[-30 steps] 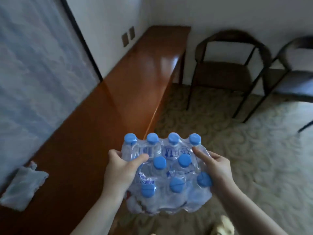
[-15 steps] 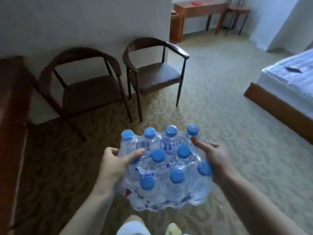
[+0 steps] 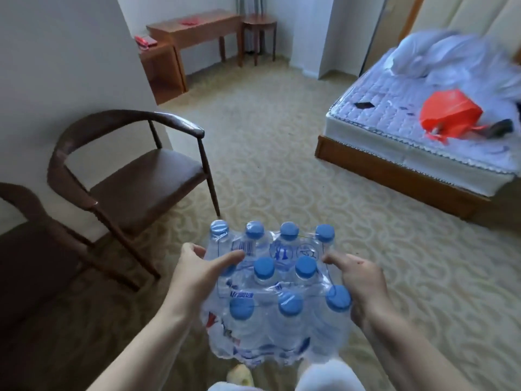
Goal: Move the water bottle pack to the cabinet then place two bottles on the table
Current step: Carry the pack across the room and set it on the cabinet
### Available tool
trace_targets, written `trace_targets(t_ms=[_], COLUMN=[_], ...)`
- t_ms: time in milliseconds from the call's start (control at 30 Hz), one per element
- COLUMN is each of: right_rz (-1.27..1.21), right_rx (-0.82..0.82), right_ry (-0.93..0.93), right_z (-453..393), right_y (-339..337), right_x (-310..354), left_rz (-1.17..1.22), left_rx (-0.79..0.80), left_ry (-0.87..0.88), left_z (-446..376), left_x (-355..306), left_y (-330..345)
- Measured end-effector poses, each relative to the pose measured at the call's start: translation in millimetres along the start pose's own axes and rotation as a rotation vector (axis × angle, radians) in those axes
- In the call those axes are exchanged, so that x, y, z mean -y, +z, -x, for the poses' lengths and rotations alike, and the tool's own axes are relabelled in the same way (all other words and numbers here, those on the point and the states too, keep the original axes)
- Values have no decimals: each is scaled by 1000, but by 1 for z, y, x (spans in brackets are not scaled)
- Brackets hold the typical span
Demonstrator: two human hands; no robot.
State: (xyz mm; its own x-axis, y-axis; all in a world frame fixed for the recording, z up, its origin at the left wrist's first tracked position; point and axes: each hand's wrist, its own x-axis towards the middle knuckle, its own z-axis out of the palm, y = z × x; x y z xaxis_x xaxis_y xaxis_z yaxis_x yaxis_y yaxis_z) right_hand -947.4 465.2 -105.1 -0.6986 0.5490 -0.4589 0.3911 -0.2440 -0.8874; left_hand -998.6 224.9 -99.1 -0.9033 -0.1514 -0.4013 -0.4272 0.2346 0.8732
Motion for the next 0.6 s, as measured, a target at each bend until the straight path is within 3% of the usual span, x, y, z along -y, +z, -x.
trace_targets(t_ms=[267,600], right_rz=[16,106], right_rx=[-61,30], right_ry=[8,-30], right_z=[-139,-340], right_y=[17,59], right_x=[75,198], left_rz=[-56,9], left_rx=[92,-16], left_ry=[-4,-37], left_z=[-135,-286], left_x=[-84,-191], left_y=[93,193])
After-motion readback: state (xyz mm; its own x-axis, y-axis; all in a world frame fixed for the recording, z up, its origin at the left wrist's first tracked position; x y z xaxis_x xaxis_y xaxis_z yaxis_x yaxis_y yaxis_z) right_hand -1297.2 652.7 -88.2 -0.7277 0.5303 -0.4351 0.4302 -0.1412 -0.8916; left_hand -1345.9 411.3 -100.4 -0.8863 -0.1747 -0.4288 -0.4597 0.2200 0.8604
